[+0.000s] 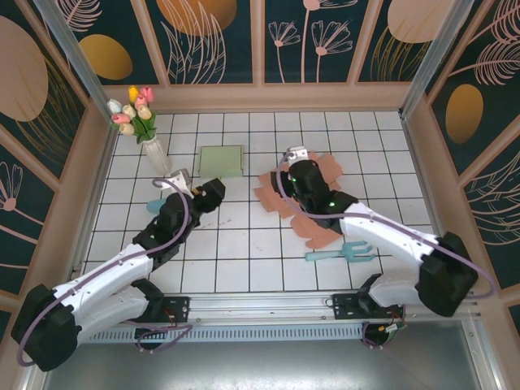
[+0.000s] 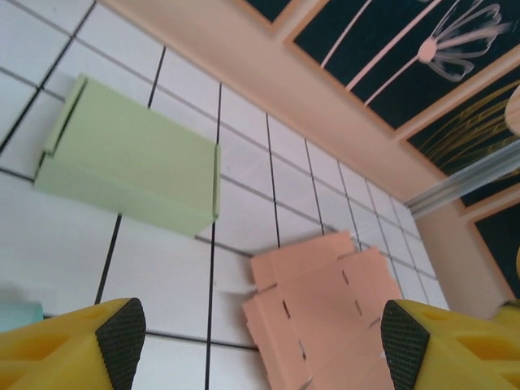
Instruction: Fold the paper box
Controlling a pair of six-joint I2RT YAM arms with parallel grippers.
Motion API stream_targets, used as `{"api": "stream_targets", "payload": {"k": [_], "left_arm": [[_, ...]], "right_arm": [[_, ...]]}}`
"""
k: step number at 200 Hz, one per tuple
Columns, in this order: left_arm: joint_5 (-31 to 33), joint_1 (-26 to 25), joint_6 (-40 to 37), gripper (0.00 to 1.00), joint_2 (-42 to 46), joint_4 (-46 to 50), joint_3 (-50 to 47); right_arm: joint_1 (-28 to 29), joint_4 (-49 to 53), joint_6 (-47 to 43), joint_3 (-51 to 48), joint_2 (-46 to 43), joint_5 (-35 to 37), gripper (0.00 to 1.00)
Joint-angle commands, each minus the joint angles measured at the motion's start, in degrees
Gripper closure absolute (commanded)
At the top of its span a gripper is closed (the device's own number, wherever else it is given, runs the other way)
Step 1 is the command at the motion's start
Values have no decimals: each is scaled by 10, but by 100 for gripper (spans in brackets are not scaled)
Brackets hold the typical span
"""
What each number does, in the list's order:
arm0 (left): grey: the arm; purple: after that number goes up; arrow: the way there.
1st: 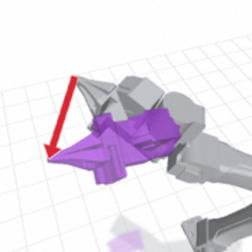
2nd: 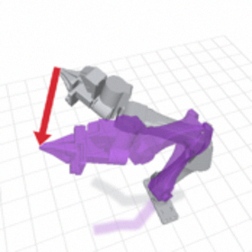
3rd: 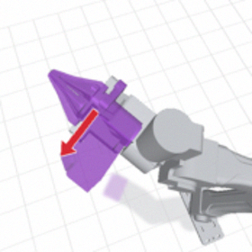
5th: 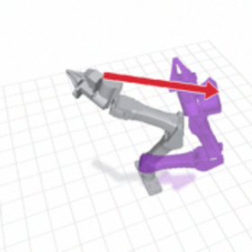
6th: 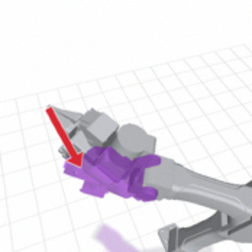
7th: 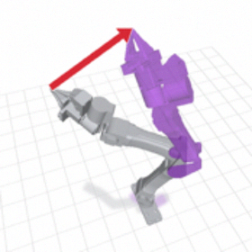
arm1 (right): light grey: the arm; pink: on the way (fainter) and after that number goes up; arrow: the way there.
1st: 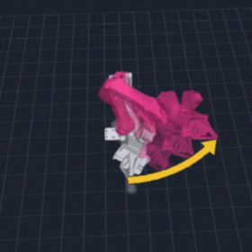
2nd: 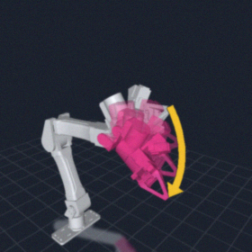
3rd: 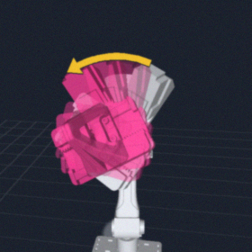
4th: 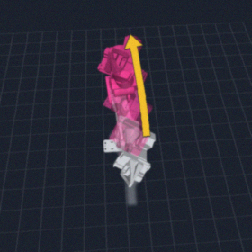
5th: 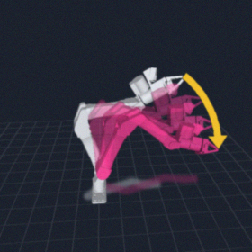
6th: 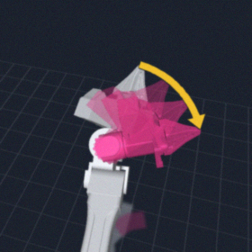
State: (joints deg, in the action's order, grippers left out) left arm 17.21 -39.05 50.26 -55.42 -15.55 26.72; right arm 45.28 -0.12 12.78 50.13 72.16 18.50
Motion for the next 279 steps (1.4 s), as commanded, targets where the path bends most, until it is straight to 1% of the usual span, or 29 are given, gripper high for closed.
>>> {"api": "stream_targets", "payload": {"k": [1,25,50,63,91,134,144,183,208,233,263,279], "left_arm": [[12,-32,16,22,-40,-13,1],[12,-70,27,21,-130,-54,18],[-20,-95,47,21,-239,-101,60],[-8,-107,48,21,-287,-101,91],[18,-108,60,21,-360,-95,140],[26,-105,73,21,-424,-69,195],[24,-105,74,21,-456,-62,208],[-8,-92,82,23,-514,-55,245],[-19,-80,89,26,-532,-61,253],[-30,-79,73,30,-551,-57,278],[-16,-74,69,38,-561,-55,286],[-28,-63,70,41,-571,-63,287]], "right_arm": [[-7,-6,-4,-34,-50,36,49],[-19,-31,-12,-86,-84,47,48],[-36,-89,-17,-145,-100,38,48],[-42,-99,-13,-156,-100,23,48],[-43,-103,-11,-164,-98,6,48],[-43,-102,-7,-171,-97,7,47],[-43,-100,-8,-173,-100,10,47],[-43,-96,-18,-182,-128,39,47],[-43,-97,-26,-186,-135,63,47],[-43,-94,-26,-187,-135,68,48],[-43,-95,-29,-189,-135,75,48],[-43,-93,-31,-188,-133,82,48]]}}
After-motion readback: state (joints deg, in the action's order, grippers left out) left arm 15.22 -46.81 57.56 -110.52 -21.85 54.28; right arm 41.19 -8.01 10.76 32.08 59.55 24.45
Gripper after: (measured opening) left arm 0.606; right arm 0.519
